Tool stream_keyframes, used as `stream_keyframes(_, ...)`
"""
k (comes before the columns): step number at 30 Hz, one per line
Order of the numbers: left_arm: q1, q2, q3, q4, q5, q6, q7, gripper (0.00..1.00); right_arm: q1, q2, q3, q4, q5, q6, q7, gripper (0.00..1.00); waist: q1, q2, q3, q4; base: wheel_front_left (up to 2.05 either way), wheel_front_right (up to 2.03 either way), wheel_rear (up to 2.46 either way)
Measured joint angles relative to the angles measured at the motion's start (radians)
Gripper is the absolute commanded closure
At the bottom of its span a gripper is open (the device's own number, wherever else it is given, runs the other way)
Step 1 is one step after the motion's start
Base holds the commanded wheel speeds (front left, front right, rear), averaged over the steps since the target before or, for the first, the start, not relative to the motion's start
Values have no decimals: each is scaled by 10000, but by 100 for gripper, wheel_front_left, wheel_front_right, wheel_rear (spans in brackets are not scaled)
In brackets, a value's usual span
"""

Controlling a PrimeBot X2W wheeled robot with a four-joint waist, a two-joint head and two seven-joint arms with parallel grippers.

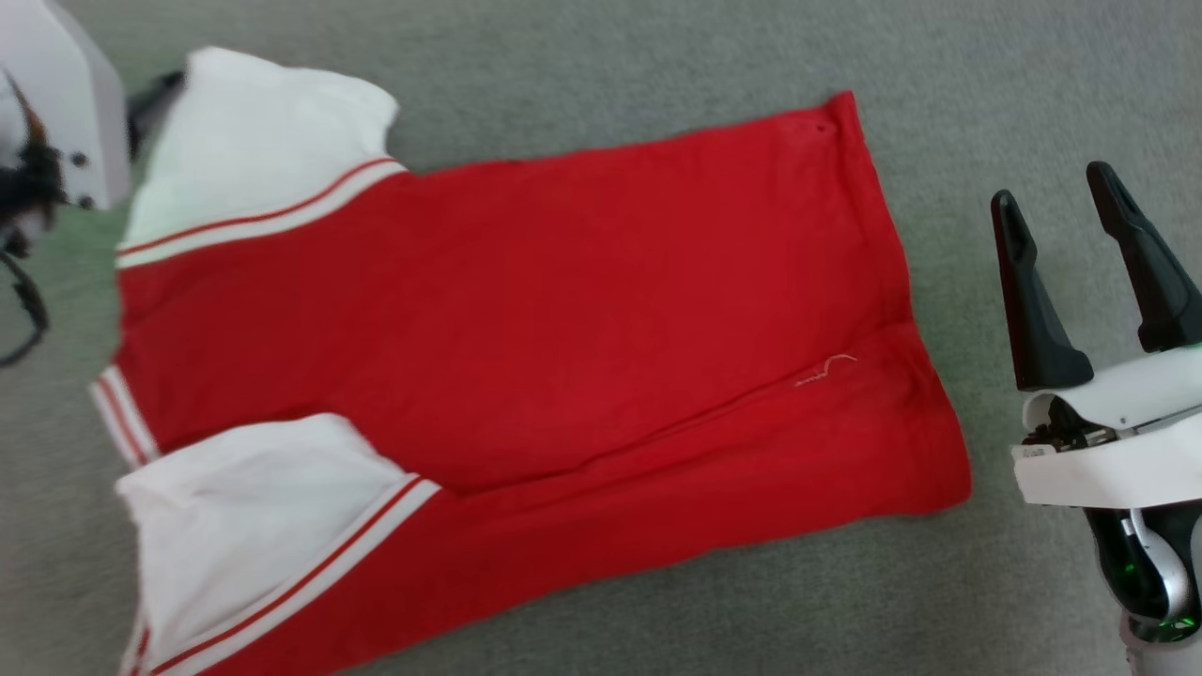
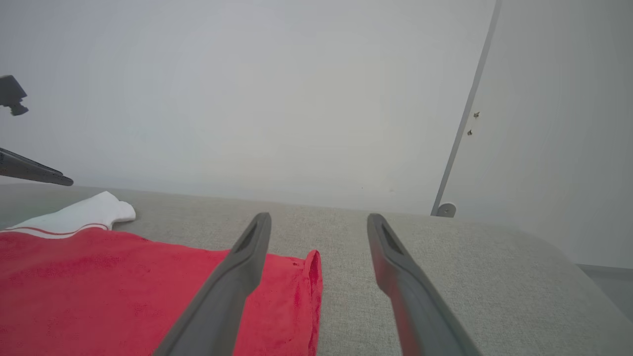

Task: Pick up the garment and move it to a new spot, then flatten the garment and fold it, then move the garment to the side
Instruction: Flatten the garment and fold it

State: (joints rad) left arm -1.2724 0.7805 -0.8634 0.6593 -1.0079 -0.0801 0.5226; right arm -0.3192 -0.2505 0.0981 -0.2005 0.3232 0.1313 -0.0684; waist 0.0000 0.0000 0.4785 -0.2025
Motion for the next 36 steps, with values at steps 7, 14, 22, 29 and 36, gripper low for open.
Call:
stream_keyframes(7, -708, -115, -186, 1149, 31, -186, 757, 0, -32, 123, 163, 253, 38, -2, -105, 0, 0, 0, 670, -539, 0, 0, 0)
stream_keyframes(14, -1345, -301, -119, 2150, -295, -188, 1714, 60, -232, 117, 466, 430, 305, -2, 194, 0, 0, 0, 1063, -914, 0, 0, 0)
stream_keyframes(22, -1622, -765, 25, 2617, -1080, 355, 3549, 100, -292, -84, 489, 178, 671, 0, 961, 0, 0, 0, 1079, -880, 0, 0, 0)
stream_keyframes(29, -1580, -803, 69, 2222, -1072, 360, 3294, 100, -941, -247, 546, 15, 986, 0, 1964, 0, 0, 0, 1123, -730, 0, 0, 0)
stream_keyframes(36, -1541, -1028, -2, 1929, -976, 299, 2938, 100, -2292, -614, 897, 834, 1281, 0, 4134, 0, 0, 0, 1086, -450, 0, 0, 0)
